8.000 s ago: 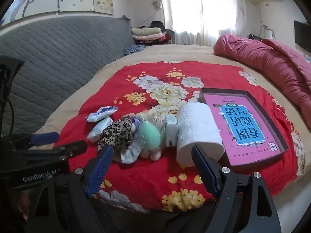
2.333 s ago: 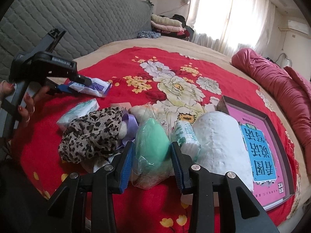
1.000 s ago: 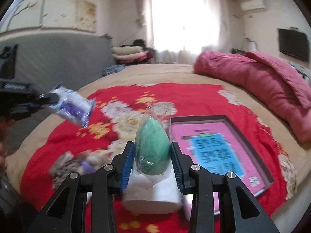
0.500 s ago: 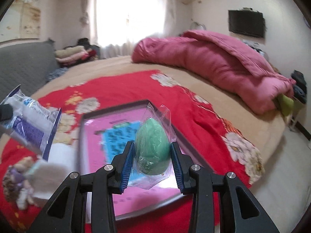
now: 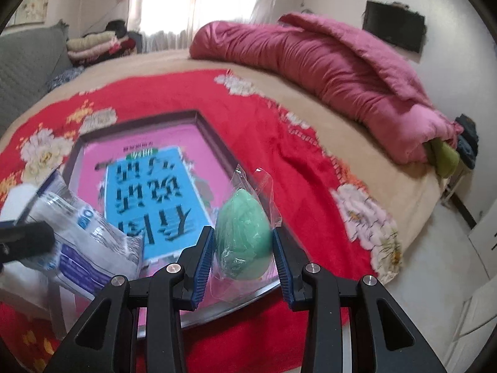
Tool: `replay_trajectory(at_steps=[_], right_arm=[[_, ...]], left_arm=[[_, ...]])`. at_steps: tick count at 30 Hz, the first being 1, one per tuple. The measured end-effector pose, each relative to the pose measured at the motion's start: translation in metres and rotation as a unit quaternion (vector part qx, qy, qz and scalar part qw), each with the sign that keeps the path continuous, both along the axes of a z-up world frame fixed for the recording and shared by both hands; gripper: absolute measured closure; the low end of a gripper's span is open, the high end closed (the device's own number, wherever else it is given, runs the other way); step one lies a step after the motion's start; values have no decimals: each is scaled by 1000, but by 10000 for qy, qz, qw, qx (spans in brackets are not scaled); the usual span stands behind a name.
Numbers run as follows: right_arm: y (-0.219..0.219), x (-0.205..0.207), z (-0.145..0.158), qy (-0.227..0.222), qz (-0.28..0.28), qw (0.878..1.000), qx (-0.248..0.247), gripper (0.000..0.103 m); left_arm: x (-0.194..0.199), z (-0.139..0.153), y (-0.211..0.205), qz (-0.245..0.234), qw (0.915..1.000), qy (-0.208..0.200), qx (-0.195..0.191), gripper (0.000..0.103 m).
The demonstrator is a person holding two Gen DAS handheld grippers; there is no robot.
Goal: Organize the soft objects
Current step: 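Carry the wipes packet and green sponge with both grippers onto the pink tray, then open both grippers to release the packet and sponge on the tray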
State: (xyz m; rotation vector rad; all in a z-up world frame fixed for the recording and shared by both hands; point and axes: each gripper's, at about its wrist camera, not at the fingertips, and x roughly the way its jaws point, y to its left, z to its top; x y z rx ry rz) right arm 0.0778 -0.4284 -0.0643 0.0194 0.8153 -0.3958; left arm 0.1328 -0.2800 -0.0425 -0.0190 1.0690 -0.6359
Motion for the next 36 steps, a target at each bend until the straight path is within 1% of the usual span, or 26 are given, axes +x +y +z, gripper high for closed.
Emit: replay_trajectory(at_steps=[4,10,12,13,20,23,27,31,34,36], right_arm=[[-3,5,-15,224,131,9995,191,63],[-2,6,-25,284,241,9985,410,61],[-3,4,-24,215,281,9980,533,57],[-2,4,-23,200,303,9977,566,53],[4,-2,-18,-48,484,9951,861,34],[5,-5,-13,-196,509,9937,981,33],[-4,-12,-5,-474,303,9925,1084,30],[-23,-21,1,-774,-108,9872,1390,30],[-34,-25,1,-810,-357,9847,1500,30],[-36,-25,-1,-767,-343,9843,1554,30]], left_arm=[[0,-6,-2,-28,9999,-1,111,90],[5,-10,0,9,9999,78,137,90],[5,-11,-1,18,9998,66,181,90],[5,-12,-1,20,9998,55,214,90],[5,-14,-1,28,9995,52,325,90],[6,-16,-2,50,9992,52,392,90],[4,-18,-6,34,9984,-24,555,90],[2,-21,-12,-7,9969,-120,772,89],[1,-22,-15,-31,9961,-121,868,88],[2,-25,-18,-107,9961,5,875,84]])
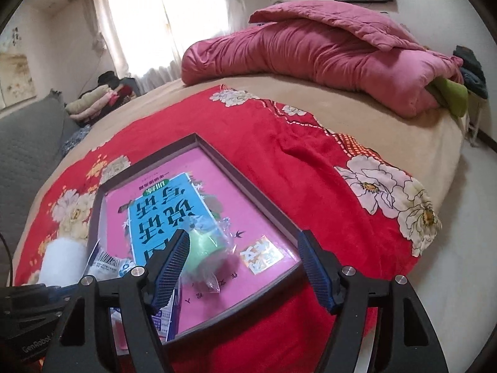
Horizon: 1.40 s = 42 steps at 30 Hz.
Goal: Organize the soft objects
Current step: 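Open both grippers to release the packet and sponge on the tray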
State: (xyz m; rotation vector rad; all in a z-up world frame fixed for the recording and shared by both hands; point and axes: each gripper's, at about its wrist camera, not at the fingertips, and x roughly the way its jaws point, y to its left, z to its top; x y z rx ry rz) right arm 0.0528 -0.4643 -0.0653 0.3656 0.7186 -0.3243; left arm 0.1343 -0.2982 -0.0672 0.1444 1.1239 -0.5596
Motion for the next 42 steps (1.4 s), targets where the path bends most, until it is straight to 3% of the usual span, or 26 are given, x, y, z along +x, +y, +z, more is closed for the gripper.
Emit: replay_trajectory(at_steps=[9,15,24,42], right_arm=[[0,-3,3,-41,-63,9999,-114,29],[-1,-4,3,-35,-79,9999,-104,29],[0,-4,5,-61,-77,9999,-118,29],[25,-9,22,-191,258,9990,-315,29]], left_arm=[[-12,-6,-14,-273,9993,161,197,76],[-20,0,-8,-336,9987,377,12,72],[-32,4,1,-386,9985,374,-27,70],[-62,44,62,221,9994,-201,-150,70]])
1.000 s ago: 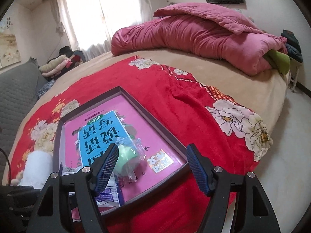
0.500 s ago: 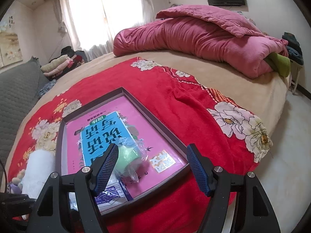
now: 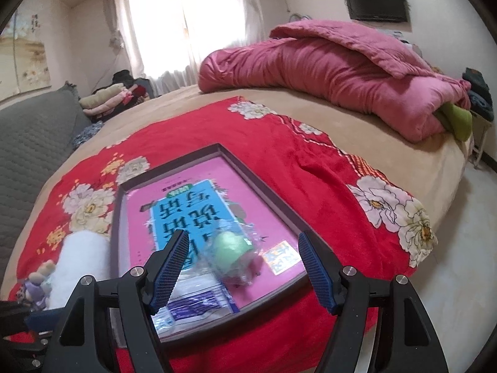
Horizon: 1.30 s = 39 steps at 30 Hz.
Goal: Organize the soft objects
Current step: 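Open both grippers to release the packet and sponge on the tray, then grasp the leopard-print scrunchie with the left gripper while the right gripper grasps the green tissue pack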
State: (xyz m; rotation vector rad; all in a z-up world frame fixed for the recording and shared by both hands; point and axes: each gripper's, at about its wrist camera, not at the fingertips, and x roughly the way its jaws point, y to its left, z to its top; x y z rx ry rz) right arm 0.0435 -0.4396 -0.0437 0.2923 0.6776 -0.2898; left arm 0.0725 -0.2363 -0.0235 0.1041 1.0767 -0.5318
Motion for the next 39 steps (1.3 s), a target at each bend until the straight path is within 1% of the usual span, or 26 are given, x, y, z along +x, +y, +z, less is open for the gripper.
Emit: replay_trajectory(at_steps=[2,5,9,12,19,25,32,39], right_arm=[[7,-2,5,-40,74,10000,-37,29],[17,-8,17,-219,110,9996,-155,29],[30,-13,29,-314,179,9991,-234,29],[44,-16,38,-339,293,9984,-347,29],[73,-22,56,-436,511,9967,-456,29],[103,-31,71,-490,777,9940,-592,29],[136,-37,83,-526,1210,9891,-647,28],[175,-47,89,-571,1727,9798,-830,28]], left_arm=[[-3,4,9,124,9999,-36,-39,70],[-11,10,26,305,9994,-151,-76,70],[-16,17,50,513,9983,-161,-210,70],[-19,21,67,654,9974,-231,-195,70],[-25,37,116,1079,9929,-405,-292,70],[-31,47,157,1423,9881,-445,-387,70],[-36,48,200,1840,9807,-416,-509,70],[-40,41,227,2109,9753,-392,-532,70]])
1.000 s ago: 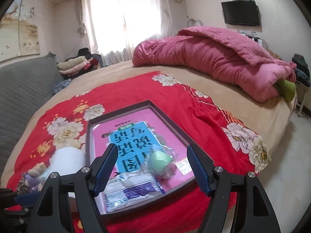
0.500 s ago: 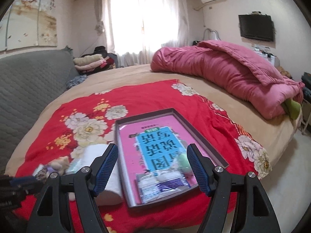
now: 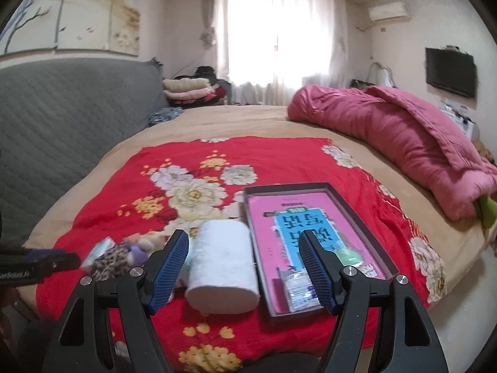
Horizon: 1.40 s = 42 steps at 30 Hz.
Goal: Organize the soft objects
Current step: 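Grasp the leopard-print scrunchie with the left gripper while the right gripper grasps the green tissue pack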
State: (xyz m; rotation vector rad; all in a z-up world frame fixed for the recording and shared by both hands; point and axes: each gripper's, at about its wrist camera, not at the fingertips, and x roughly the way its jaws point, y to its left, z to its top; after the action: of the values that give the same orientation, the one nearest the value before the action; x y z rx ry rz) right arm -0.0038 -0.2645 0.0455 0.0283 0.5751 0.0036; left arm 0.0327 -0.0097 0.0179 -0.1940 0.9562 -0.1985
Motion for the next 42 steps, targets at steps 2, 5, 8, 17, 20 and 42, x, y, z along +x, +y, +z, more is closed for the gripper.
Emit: replay_trajectory(at_steps=[2,5,8,17,20,42], right_arm=[[9,-2,1,-6,117,9999,-68,28],[19,-3,2,-15,255,9996,-130,28],[27,-4,1,7,325,9993,-184,28],[46,-2,-11,131,585,9975,-362,28],[51,2,-18,226,674,9968,-378,28],[83,62,-71,1033,1021,9881,-517,28]], left_arm=[[0,-3,5,46,10000,30,-25,70],[1,-10,12,69,9998,98,-126,70],[1,-17,15,47,9994,161,-289,70],[22,-44,-14,-223,9989,333,-235,70],[31,-53,-24,-285,9988,384,-57,70],[54,-71,-6,-340,9956,288,-823,90]])
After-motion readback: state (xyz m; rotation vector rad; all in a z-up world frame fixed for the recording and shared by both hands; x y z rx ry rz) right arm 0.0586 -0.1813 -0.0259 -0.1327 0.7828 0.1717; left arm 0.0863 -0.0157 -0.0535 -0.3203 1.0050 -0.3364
